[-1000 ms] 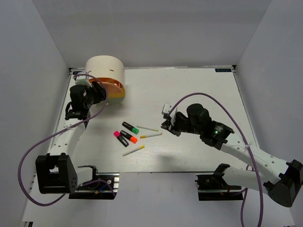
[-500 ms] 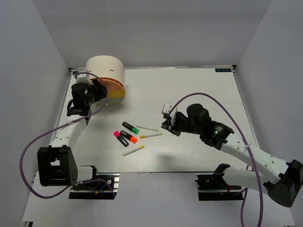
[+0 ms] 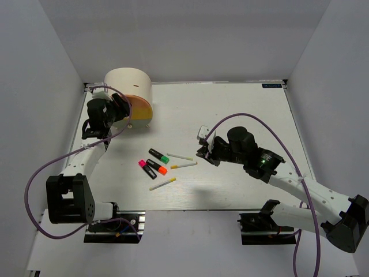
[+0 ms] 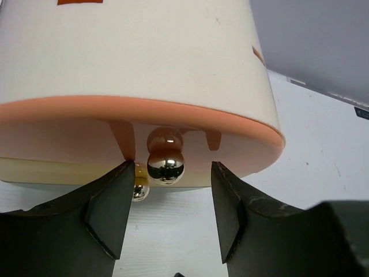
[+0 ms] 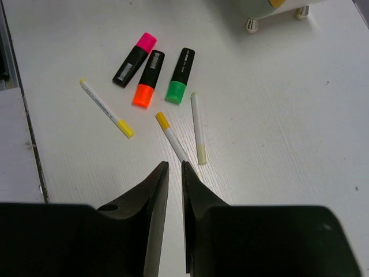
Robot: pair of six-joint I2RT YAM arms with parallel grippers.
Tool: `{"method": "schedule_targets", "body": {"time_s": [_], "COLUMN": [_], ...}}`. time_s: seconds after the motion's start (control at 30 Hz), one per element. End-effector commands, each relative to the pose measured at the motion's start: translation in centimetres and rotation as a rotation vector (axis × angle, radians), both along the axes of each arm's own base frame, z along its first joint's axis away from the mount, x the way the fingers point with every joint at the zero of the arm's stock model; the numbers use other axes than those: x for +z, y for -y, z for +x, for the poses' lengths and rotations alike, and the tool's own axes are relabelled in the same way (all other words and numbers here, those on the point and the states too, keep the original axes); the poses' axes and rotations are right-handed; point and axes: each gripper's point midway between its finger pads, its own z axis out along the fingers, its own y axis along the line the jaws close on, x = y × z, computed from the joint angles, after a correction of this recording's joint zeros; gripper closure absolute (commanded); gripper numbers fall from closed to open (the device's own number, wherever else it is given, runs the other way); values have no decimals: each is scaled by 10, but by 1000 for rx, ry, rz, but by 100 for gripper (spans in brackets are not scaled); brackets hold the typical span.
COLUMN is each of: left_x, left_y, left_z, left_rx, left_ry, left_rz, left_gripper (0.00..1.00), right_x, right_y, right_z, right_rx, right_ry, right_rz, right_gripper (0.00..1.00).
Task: Sort the stationery into containers
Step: Close the drawer in the storage box, then open the drawer in the storage box.
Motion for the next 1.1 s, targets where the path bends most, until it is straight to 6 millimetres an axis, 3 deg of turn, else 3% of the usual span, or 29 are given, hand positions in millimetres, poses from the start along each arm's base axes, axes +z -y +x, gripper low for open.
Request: {"method": "schedule_targets", "body": {"time_s": [0.0,0.3,0.5,0.8,0.87,1.0,1.07], "left_x": [30,26,1,5,-7,-8,-23], "left_y": [2,2,2,2,1,4,5], "left_z": [9,10,-6,-21,-25,-22,-20], "left_rx": [-13,-11,-11,-4,-4,-10,-8], "left_ry": [80,69,26,29,7,21,-12], "left_rz": [-8,-17,-17,6,6,-17,-25], "left_gripper": [35,35,35,31,31,32,34], "right_x": [10,8,9,8,9,10,9], "right_y": [-3,-4,-4,-3,-4,-3,-4], "right_z": [2,3,3,2,1,1,-1], "right_rx": [-1,-5,-5,0,3,2,6], "right_ry": [31,30,29,25,27,25,24], "right_rz": [42,38,42,40,42,45,43], "right_gripper": [79,79,79,79,79,79,79]}}
